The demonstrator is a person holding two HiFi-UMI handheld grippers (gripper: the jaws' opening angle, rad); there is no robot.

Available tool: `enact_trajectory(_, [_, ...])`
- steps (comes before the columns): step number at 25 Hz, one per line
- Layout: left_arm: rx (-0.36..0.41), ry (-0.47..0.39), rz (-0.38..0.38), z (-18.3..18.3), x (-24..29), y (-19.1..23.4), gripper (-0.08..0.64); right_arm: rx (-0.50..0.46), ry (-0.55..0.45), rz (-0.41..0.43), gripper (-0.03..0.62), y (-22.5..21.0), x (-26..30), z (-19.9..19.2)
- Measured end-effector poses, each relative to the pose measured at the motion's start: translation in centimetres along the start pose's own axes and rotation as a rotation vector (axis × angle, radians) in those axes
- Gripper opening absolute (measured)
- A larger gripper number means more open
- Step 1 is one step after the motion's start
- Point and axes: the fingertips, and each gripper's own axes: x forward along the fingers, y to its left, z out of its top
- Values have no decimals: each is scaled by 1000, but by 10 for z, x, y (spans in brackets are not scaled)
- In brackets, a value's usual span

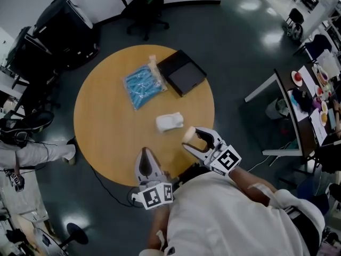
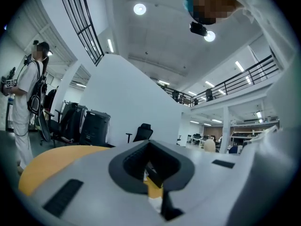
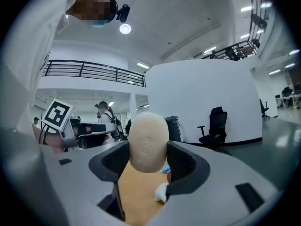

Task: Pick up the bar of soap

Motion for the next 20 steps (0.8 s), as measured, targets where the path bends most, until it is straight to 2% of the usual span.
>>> enact_trajectory(8, [10, -7, 15, 2, -7, 1, 8, -49, 0, -4, 259, 1, -5, 2])
enact_trajectory(20, [8, 4, 7, -1, -13, -8, 8, -64, -22, -14, 259, 5, -6, 12])
